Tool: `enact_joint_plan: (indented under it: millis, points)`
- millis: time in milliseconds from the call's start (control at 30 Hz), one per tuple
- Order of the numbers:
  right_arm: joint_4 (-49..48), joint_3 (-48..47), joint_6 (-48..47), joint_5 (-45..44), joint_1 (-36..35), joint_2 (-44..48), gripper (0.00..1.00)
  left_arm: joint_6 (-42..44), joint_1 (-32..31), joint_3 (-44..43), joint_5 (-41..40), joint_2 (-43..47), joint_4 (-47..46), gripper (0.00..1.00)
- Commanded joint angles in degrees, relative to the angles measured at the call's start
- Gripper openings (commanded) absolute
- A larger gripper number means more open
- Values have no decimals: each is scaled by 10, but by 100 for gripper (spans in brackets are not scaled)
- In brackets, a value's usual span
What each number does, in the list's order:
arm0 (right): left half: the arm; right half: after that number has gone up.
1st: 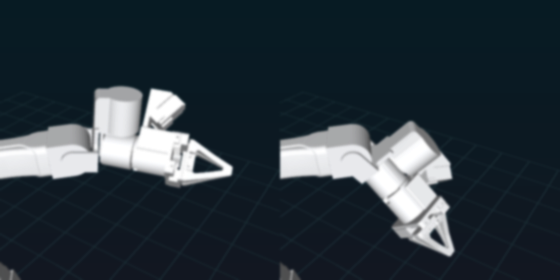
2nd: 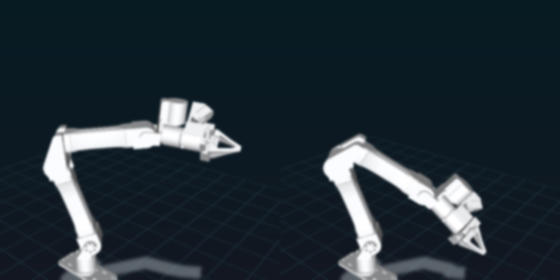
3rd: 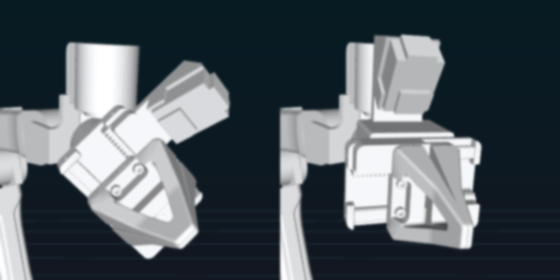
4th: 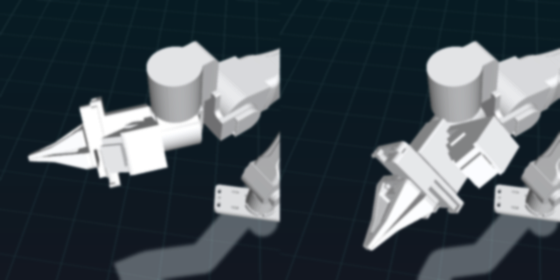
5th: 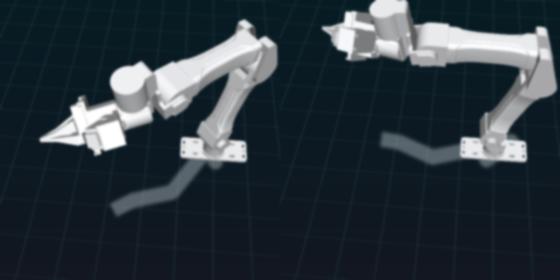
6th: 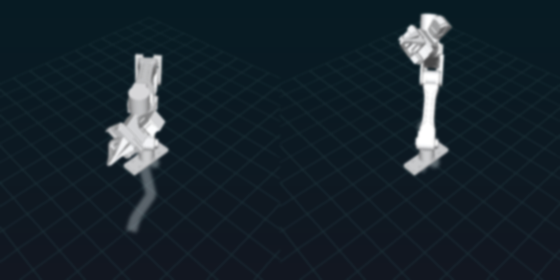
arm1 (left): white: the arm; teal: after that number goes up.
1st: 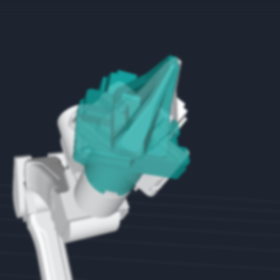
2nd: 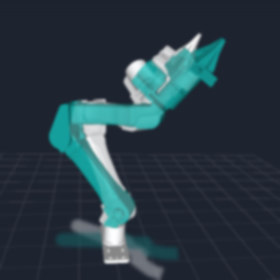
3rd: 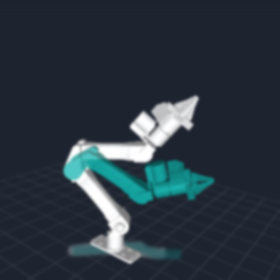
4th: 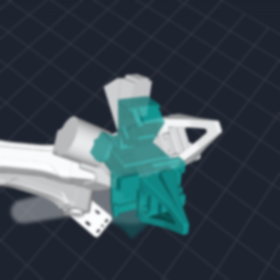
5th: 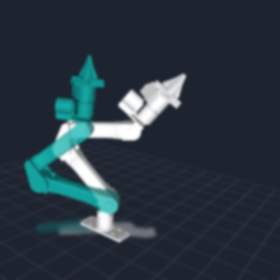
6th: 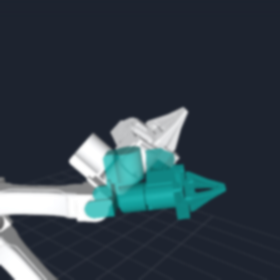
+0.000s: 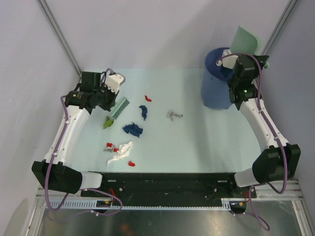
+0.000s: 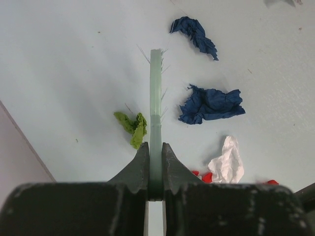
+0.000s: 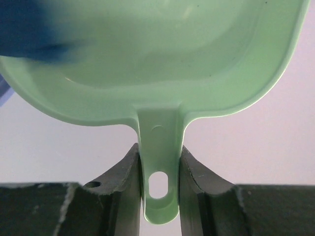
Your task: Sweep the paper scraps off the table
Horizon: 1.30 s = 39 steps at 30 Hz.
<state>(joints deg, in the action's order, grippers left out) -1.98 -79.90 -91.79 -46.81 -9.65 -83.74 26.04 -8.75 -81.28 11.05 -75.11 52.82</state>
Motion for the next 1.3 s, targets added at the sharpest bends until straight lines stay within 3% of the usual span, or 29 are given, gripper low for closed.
enact_joint_plan:
  millis: [0,133,233,333,367,467,500,667,767,833,933,1067,1267]
  points:
    - [-24,26,-146,103,5,39,0,11,1,-5,23,22,-15,0]
    - [-57,27,-135,81,13,24,0,9,0,-8,20,23,-15,0]
    - [-149,21,-115,54,3,18,0,10,0,-7,14,28,-15,0]
    - [-210,-25,-27,2,-19,17,0,10,0,-6,10,30,-15,0]
    - [-205,-72,61,-13,-47,22,0,9,0,-6,12,32,-15,0]
    - [-3,-162,260,-17,-122,44,0,2,-1,-8,20,30,-15,0]
    - [89,-205,388,-10,-147,47,0,0,-1,-12,20,29,-15,0]
    - [323,-221,616,-30,-292,67,0,-10,-1,-10,28,29,-15,0]
    - [471,-186,808,50,-341,58,0,-12,-1,-1,31,29,-15,0]
    - [500,-118,902,180,-349,58,0,-11,-1,3,25,27,-15,0]
    - [505,-26,969,282,-366,54,0,-13,-1,9,24,27,-15,0]
    - [557,31,1030,312,-386,25,0,-15,-1,16,24,23,-15,0]
    - [567,97,1048,364,-402,-19,0,-16,-2,30,26,30,-15,0]
